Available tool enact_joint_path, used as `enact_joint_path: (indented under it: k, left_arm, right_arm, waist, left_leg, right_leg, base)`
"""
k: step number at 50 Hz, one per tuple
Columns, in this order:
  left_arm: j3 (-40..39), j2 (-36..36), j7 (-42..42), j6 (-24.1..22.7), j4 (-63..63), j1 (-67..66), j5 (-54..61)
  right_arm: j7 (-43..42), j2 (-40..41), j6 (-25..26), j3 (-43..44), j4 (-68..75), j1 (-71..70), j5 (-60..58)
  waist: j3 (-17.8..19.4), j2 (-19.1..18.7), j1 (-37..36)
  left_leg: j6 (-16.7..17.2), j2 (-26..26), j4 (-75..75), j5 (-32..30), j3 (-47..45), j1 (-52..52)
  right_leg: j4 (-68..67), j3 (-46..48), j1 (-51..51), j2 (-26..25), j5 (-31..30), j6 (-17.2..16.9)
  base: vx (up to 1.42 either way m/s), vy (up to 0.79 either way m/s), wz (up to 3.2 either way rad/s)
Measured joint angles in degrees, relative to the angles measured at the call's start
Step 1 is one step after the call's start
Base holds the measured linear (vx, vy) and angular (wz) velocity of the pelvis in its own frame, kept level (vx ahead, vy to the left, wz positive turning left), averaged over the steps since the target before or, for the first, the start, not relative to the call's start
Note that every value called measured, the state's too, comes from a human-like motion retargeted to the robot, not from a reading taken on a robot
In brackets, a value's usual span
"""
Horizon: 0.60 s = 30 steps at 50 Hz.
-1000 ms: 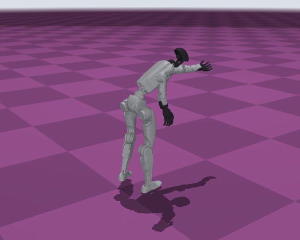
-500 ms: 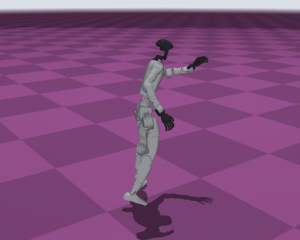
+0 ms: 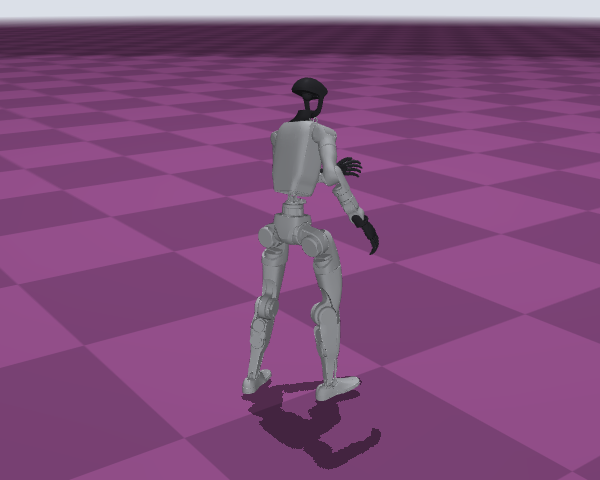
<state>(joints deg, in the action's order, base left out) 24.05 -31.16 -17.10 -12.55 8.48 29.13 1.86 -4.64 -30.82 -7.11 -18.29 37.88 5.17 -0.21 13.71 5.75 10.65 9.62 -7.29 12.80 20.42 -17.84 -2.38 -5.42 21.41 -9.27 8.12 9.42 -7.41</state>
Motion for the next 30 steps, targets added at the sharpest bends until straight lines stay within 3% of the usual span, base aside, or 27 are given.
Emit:
enact_joint_path:
  k: [3, 7, 11, 15, 18, 20, 26, 30]
  left_arm:
    - [2.1, -0.6, 2.3, 0.6, 8.1, -5.1, -4.0]
    - [3.2, 1.1, 3.9, 2.0, 24.9, -13.0, -10.7]
    - [-0.3, 7.6, 2.7, 5.1, 48.2, -20.9, -12.1]
    - [-13.3, 14.2, 0.5, 9.7, 67.4, -27.5, -0.5]
    - [-23.1, 15.8, -1.4, 11.9, 70.1, -33.1, 12.5]
    - [-27.0, 16.5, -3.5, 13.4, 69.5, -36.1, 16.4]
    - [-29.5, 17.9, 6.7, 11.7, 64.7, -44.6, 24.6]
    - [-34.8, 19.4, 3.4, 12.3, 64.6, -44.7, 27.9]
  right_arm:
    - [-1.2, -0.2, -0.4, -0.3, 0.2, -2.8, -0.8]
    - [-2.8, -0.3, -1.6, -0.3, -1.8, -5.4, -2.0]
    - [-5.1, 0.5, -2.7, -0.2, -4.8, -6.3, -1.3]
    - [-7.0, 1.9, -2.3, -0.6, -6.7, -6.8, 0.8]
    - [-7.8, 2.5, -1.0, -1.5, -7.6, -8.6, 1.9]
    - [-4.1, 3.3, 0.9, -1.7, -8.5, -10.6, 7.3]
    - [-2.5, 4.6, 2.9, -3.5, -8.8, -19.1, 6.9]
    - [-5.7, 6.9, 3.5, -2.6, -8.7, -25.6, 11.3]
  waist:
    - [1.4, 0.7, 0.3]
    - [1.7, 0.5, 0.2]
    - [-0.7, 0.5, -0.2]
    - [-3.1, -0.2, -4.0]
    - [-2.9, -1.7, -9.5]
    - [-2.3, -2.6, -14.0]
    - [0.4, -3.0, -25.6]
    - [2.5, -2.8, -31.3]
  left_leg:
    - [-0.2, 0.9, 0.0, 0.6, 1.3, -2.5]
    - [-0.7, 0.6, 1.0, 1.2, 1.3, -5.9]
    - [-2.2, 0.6, 4.5, -0.3, 2.1, -8.6]
    - [-3.8, -0.6, 13.8, -6.8, 1.8, -9.6]
    - [-7.2, -3.2, 29.5, -14.4, 1.0, -5.7]
    - [-10.4, -4.5, 41.1, -17.5, 1.9, -0.2]
    - [-12.3, -0.8, 53.3, -11.4, 3.1, 12.6]
    - [-12.7, -0.4, 45.2, -7.9, -2.3, 17.5]
  right_leg:
    - [7.1, 2.8, -1.0, 0.6, -4.4, -3.7]
    - [10.4, 10.3, -1.6, 0.3, -4.4, -6.6]
    - [10.4, 8.1, 1.3, -0.7, -5.6, -4.6]
    - [9.1, 3.4, 6.2, -1.4, -2.2, -0.2]
    - [6.5, 0.0, 10.0, -2.2, 2.3, 2.6]
    - [5.6, -2.2, 11.8, -2.8, 4.0, 3.1]
    - [-0.6, -9.3, 15.3, -1.8, 9.2, 3.1]
    - [-3.0, -12.6, 17.9, -0.6, 11.5, 3.5]
  base:
    - [0.39, -0.14, 0.59]
    - [0.48, -0.2, 0.16]
    - [0.61, -0.26, -0.04]
    - [0.71, -0.3, -0.5]
    - [0.7, -0.29, -0.92]
    - [0.63, -0.24, -1.04]
    - [0.58, -0.13, -1.05]
    - [0.55, -0.04, -0.81]
